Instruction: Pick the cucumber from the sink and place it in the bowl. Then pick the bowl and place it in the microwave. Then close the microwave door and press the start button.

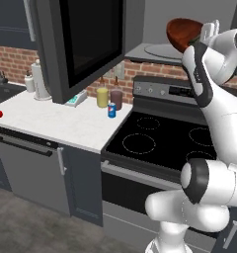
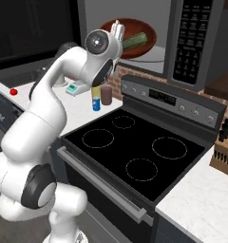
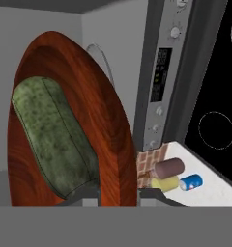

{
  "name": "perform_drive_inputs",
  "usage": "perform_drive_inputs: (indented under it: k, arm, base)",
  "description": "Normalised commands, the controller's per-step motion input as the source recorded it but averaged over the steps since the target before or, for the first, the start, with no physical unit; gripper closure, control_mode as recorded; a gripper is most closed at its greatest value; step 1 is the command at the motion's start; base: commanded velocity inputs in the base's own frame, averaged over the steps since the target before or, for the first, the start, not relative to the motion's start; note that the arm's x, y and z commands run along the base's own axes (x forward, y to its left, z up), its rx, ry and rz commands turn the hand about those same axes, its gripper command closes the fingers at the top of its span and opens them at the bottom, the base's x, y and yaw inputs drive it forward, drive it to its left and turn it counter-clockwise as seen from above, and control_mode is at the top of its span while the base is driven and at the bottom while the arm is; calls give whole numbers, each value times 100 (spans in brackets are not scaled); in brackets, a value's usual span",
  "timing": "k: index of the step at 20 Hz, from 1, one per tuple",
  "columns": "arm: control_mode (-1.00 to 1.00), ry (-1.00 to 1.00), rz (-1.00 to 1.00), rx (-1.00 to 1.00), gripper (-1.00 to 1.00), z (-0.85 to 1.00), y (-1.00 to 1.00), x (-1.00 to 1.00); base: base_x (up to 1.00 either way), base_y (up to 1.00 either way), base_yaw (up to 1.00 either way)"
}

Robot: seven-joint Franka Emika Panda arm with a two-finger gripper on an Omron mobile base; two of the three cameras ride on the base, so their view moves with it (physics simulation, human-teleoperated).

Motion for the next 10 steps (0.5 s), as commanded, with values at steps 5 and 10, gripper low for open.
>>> perform_drive_inputs:
  k: [5,10]
  arm:
    - [-100,4,-3,0,100,-10,0,62]
    - [-100,8,0,0,100,-7,0,62]
  base:
    - [0,0,0]
    - [0,0,0]
